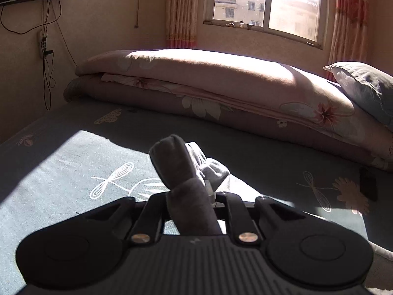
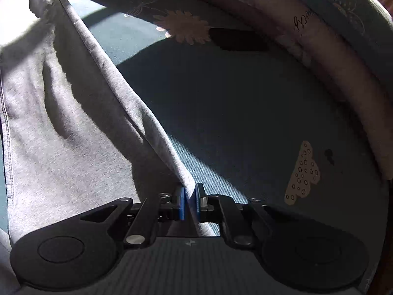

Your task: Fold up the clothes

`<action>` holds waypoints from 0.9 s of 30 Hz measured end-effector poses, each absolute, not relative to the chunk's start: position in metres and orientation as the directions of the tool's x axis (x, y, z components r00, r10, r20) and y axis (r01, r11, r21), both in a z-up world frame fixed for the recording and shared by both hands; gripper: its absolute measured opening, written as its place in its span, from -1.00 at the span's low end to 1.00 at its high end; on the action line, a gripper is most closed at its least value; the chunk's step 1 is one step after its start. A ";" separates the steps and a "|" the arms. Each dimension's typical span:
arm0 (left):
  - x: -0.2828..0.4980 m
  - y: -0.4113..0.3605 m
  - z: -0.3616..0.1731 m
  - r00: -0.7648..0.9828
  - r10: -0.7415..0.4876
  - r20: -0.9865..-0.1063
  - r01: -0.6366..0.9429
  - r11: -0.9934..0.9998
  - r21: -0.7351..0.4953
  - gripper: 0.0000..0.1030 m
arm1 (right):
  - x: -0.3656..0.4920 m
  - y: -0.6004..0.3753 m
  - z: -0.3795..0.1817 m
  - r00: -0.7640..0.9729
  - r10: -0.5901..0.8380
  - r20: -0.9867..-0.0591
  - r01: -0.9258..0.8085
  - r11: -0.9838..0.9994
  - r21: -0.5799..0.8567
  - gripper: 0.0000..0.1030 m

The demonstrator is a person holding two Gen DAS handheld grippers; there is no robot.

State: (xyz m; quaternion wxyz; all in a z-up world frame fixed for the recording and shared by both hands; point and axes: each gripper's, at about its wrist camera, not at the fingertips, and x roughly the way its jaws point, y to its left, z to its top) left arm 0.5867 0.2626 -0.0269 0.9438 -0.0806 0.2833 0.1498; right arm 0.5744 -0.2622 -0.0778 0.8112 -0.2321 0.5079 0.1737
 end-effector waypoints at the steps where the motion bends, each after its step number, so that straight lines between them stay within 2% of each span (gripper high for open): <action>1: 0.592 0.261 -0.033 0.789 0.235 -0.568 -0.331 0.941 -0.071 -0.77 | 0.578 -0.266 -0.082 0.422 0.044 -0.906 -0.500 0.845 -0.192 -0.80; 5: 0.614 0.254 -0.065 0.752 0.240 -0.614 -0.330 0.943 -0.034 -0.77 | 0.580 -0.263 -0.108 0.420 0.024 -0.907 -0.479 0.855 -0.199 -0.73; 6: 0.618 0.251 -0.071 0.741 0.245 -0.625 -0.328 0.944 -0.020 -0.77 | 0.580 -0.262 -0.111 0.430 0.017 -0.902 -0.467 0.860 -0.206 -0.63; 9: 0.625 0.247 -0.081 0.725 0.253 -0.640 -0.322 0.947 0.011 -0.78 | 0.573 -0.259 -0.106 0.471 0.034 -0.881 -0.406 0.895 -0.183 -0.53; 10: 0.625 0.247 -0.081 0.727 0.252 -0.639 -0.321 0.947 0.009 -0.78 | 0.569 -0.259 -0.101 0.491 0.039 -0.870 -0.387 0.905 -0.177 -0.39; 11: 0.625 0.248 -0.079 0.729 0.251 -0.637 -0.323 0.946 0.003 -0.78 | 0.566 -0.259 -0.096 0.508 0.048 -0.860 -0.371 0.913 -0.168 -0.37; 18: 0.618 0.255 -0.068 0.761 0.236 -0.605 -0.312 0.950 -0.022 -0.76 | 0.548 -0.243 -0.071 0.498 0.137 -0.856 -0.401 0.912 -0.087 -0.34; 21: 0.623 0.262 -0.079 0.713 0.245 -0.657 -0.330 0.944 -0.006 -0.55 | 0.550 -0.230 -0.068 0.486 0.164 -0.859 -0.426 0.902 -0.069 -0.33; 24: 0.618 0.274 -0.084 0.685 0.307 -0.661 -0.407 0.914 0.003 -0.06 | 0.550 -0.218 -0.065 0.480 0.194 -0.856 -0.447 0.893 -0.048 -0.33; 25: 0.615 0.280 -0.084 0.677 0.330 -0.658 -0.433 0.901 0.007 0.02 | 0.550 -0.214 -0.064 0.478 0.202 -0.855 -0.455 0.890 -0.044 -0.33; 27: 0.610 0.293 -0.083 0.655 0.377 -0.655 -0.484 0.875 0.019 0.03 | 0.549 -0.207 -0.064 0.476 0.212 -0.853 -0.469 0.882 -0.043 -0.33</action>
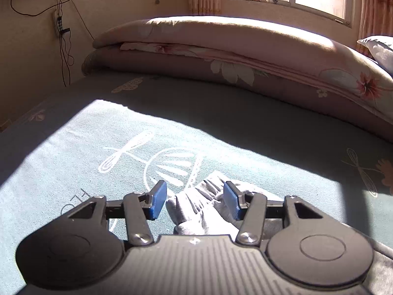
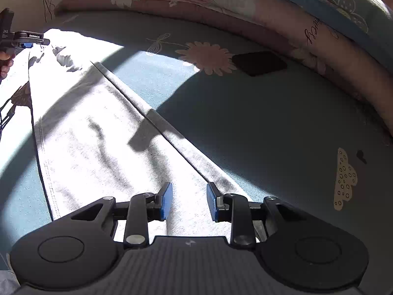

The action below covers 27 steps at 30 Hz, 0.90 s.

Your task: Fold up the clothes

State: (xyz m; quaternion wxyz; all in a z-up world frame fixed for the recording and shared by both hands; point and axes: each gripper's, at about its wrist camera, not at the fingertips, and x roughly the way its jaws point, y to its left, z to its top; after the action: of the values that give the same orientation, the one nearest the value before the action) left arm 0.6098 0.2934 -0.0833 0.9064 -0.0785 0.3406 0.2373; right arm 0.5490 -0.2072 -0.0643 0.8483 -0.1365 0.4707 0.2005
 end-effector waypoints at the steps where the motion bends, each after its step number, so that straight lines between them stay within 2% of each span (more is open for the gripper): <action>1: 0.607 0.298 -0.082 0.646 0.398 -0.652 -0.501 0.865 0.031 0.03 | 0.548 -0.205 -0.064 0.473 0.216 -0.854 -0.471 0.881 -0.038 -0.33; 3: 0.600 0.306 -0.079 0.645 0.407 -0.647 -0.509 0.860 0.034 0.03 | 0.547 -0.200 -0.064 0.466 0.226 -0.855 -0.474 0.880 -0.026 -0.33; 6: 0.591 0.304 -0.075 0.667 0.343 -0.661 -0.454 0.891 0.005 0.03 | 0.545 -0.195 -0.066 0.458 0.247 -0.854 -0.463 0.886 0.008 -0.33; 10: 0.590 0.270 -0.081 0.697 0.213 -0.685 -0.283 0.959 0.011 0.03 | 0.540 -0.186 -0.069 0.436 0.271 -0.858 -0.453 0.890 0.051 -0.33; 15: 0.595 0.214 -0.106 0.697 0.106 -0.709 -0.063 0.994 0.087 0.04 | 0.531 -0.178 -0.070 0.421 0.288 -0.860 -0.459 0.886 0.072 -0.33; 18: 0.601 0.210 -0.128 0.635 0.138 -0.760 -0.070 0.990 0.121 0.04 | 0.524 -0.176 -0.071 0.422 0.284 -0.861 -0.463 0.884 0.065 -0.33; 24: 0.569 0.256 -0.132 0.550 0.162 -0.820 -0.108 0.987 0.122 0.46 | 0.509 -0.190 -0.068 0.428 0.268 -0.863 -0.440 0.896 0.060 -0.26; 26: 0.571 0.265 -0.121 0.526 0.159 -0.836 -0.140 0.985 0.100 0.42 | 0.505 -0.197 -0.066 0.431 0.262 -0.863 -0.421 0.905 0.064 -0.25; 27: 0.574 0.260 -0.114 0.543 0.160 -0.824 -0.133 0.986 0.104 0.30 | 0.504 -0.201 -0.065 0.433 0.259 -0.864 -0.408 0.910 0.068 -0.25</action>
State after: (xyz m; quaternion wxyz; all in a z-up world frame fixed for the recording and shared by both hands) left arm 0.5736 0.2602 -0.1139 0.8781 0.0147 0.4708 0.0834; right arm 0.5039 -0.2014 -0.0654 0.8429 -0.0755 0.4946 0.1978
